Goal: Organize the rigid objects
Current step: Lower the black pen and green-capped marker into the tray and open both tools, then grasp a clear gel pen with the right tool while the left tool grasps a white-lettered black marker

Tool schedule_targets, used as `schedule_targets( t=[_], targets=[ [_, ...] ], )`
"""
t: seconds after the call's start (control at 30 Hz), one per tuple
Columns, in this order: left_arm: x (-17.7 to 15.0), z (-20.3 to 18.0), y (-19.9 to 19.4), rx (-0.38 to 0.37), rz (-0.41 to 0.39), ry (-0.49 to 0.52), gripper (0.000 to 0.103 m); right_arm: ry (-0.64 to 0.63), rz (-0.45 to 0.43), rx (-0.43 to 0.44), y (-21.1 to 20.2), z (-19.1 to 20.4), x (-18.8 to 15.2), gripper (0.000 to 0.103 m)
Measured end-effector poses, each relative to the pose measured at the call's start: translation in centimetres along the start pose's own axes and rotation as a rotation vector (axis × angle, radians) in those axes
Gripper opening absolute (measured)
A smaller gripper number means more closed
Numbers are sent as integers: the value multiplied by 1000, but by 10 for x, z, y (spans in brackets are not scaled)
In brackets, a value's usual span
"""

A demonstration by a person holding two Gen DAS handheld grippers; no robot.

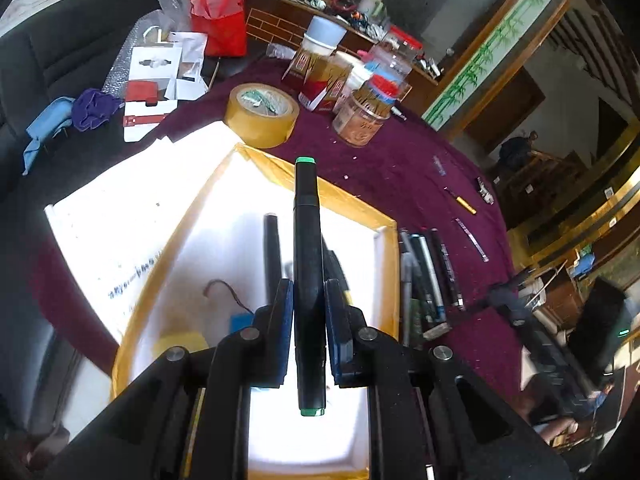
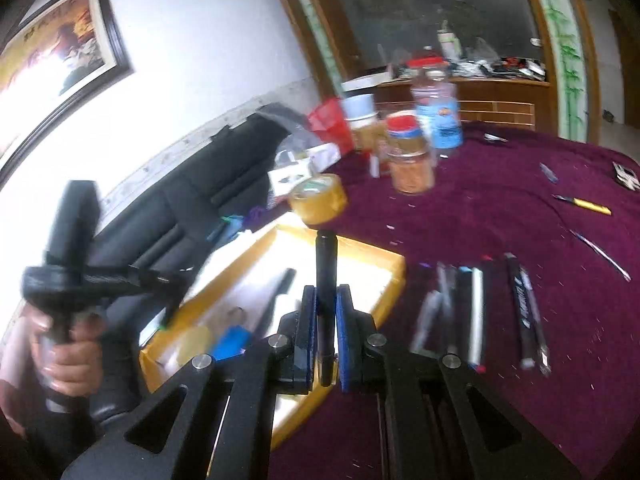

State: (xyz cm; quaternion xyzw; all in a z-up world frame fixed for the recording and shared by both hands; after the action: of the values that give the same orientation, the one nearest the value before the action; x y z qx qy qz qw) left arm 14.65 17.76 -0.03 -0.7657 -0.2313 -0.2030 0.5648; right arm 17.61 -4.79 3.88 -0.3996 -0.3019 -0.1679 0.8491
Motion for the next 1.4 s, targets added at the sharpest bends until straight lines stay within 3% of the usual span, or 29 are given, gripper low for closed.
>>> schedule_targets(
  t=[0.13,0.33,0.53,0.8,1.13,1.23,1.33,1.4],
  targets=[
    [-3,17,15,0,35,-11,13,6,78,66,17,17,-4,8],
    [-1,35,32,3,56,-15,13,-21,155,-29,53,13,-13,8],
    [4,42,48,14,75,0,13,-30,178,-142,95,2,-5,8],
    [12,47,73,55,112,39,13,-44,211,-208,146,-9,-8,9],
    [9,53,105,88,182,30,13,-47,247,-257,171,-21,-17,10],
    [7,57,110,85,194,13,17,-62,256,-251,168,-19,-18,18],
    [9,56,109,8,189,-6,33,-21,227,-198,151,-21,-12,35],
    [10,51,102,-11,178,-10,36,5,193,-152,128,-23,-7,39]
  ],
)
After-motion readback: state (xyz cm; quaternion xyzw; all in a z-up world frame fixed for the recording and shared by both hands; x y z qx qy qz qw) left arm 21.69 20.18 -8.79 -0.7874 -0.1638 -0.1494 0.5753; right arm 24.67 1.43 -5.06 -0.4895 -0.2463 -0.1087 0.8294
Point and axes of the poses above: each gripper's, at about its wrist camera, not at the fingertips, and y roughly the way its jaws point, z to its left, x to its top, the point moved 5 cm from there along y, roughly the way its jaws point, and after that the axes turned 13 degrees about y, right-handed, at the moved point
